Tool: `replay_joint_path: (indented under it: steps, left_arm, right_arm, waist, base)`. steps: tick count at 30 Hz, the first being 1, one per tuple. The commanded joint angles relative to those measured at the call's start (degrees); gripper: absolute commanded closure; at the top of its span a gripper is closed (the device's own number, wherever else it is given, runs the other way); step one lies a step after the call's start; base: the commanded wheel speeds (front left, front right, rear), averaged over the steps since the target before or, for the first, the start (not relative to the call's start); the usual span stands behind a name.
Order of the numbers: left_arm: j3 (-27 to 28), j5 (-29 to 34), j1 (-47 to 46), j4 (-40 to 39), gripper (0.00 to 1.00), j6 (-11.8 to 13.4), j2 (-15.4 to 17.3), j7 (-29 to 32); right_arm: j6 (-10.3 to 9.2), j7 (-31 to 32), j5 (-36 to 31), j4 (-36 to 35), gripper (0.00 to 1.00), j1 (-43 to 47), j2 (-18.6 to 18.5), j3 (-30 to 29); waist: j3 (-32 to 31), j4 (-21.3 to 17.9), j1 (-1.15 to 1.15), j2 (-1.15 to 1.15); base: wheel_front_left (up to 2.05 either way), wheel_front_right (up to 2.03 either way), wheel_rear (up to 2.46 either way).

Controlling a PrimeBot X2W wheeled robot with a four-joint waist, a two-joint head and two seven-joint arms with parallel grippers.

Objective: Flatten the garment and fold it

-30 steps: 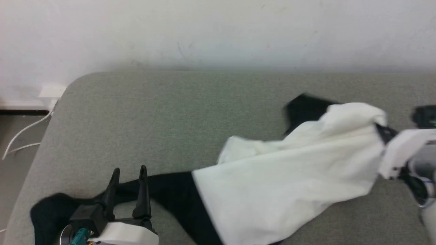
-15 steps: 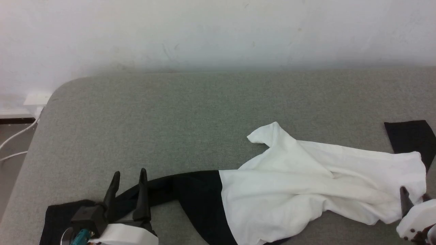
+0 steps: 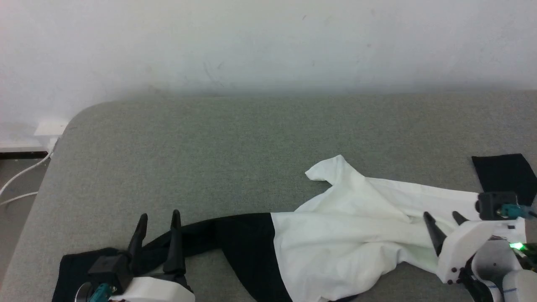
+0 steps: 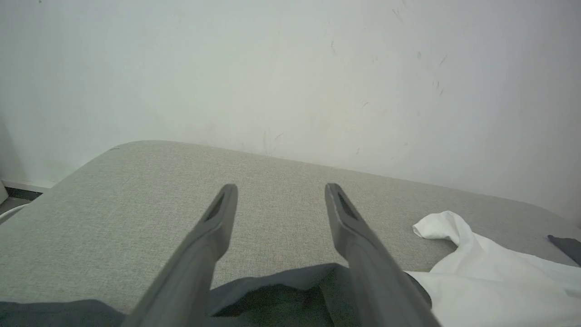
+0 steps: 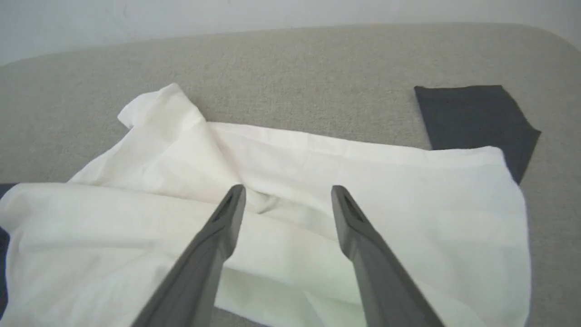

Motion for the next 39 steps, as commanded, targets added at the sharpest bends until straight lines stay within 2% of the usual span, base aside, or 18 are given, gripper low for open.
replay_joint_path:
  steps: [1, 7, 17, 18, 19, 20, 23, 31, 39]
  left_arm:
    - [0.02, 0.53, 0.44, -0.11, 0.00, -0.34, -0.17, -0.27]
    - [-0.48, 0.80, -1.85, -0.16, 0.00, -1.02, -0.11, -0.27]
    - [-1.02, 0.88, -5.04, 0.96, 0.00, -1.88, -1.07, -0.27]
    - [-0.92, 0.87, -5.12, 1.08, 0.00, -1.93, -1.16, -0.27]
    - [-0.84, 0.89, -5.16, 1.17, 0.00, -1.98, -1.24, -0.27]
    - [-0.75, 0.93, -5.16, 1.25, 0.00, -2.01, -1.32, -0.27]
    - [-0.63, 1.12, -5.15, 1.46, 0.00, -2.10, -1.57, -0.27]
    - [-2.02, 1.88, -8.54, 1.81, 0.00, -3.33, -2.20, -0.27]
    - [-3.47, 2.57, -13.04, 1.48, 0.00, -4.31, -2.70, -0.27]
  right_arm:
    - [-0.05, 1.75, 0.76, 0.05, 0.00, -0.88, -0.81, 1.44]
    - [-0.05, 10.67, 4.21, 4.69, 0.00, -9.09, -4.13, 10.72]
    - [-0.05, 16.47, 9.09, 24.55, 0.00, -19.23, -5.73, 18.64]
    - [-0.05, 17.29, 9.92, 26.04, 0.51, -19.70, -5.72, 19.25]
    - [-0.05, 17.86, 10.81, 27.12, 0.73, -20.25, -5.75, 19.78]
    - [-0.05, 18.09, 11.32, 27.83, 1.00, -20.95, -5.96, 20.42]
    - [-0.05, 15.76, 12.02, 27.65, 1.00, -24.33, -6.81, 22.50]
    - [-0.05, 2.28, 9.72, 24.03, 1.00, -38.98, -9.66, 27.55]
    - [-0.05, -9.76, 9.17, 26.44, 1.00, -53.26, -7.50, 36.04]
  waist:
    - [0.36, 0.15, 0.01, 0.00]
    - [3.21, 1.16, 0.01, 0.00]
    - [6.51, 3.91, 0.01, 0.00]
    - [6.56, 4.00, 0.01, 0.00]
    - [6.57, 4.07, 0.01, 0.00]
    - [6.62, 4.06, 0.01, 0.00]
    - [6.76, 4.04, 0.01, 0.00]
    - [10.02, 6.84, 0.01, 0.00]
    - [15.52, 10.33, 0.01, 0.00]
  base:
    - [0.00, 0.00, 0.00]
    - [0.00, 0.00, 0.00]
    - [0.00, 0.00, 0.00]
    - [0.00, 0.00, 0.00]
    - [0.00, 0.00, 0.00]
    - [0.00, 0.00, 0.00]
    - [0.00, 0.00, 0.00]
    - [0.00, 0.00, 0.00]
    - [0.00, 0.00, 0.00]
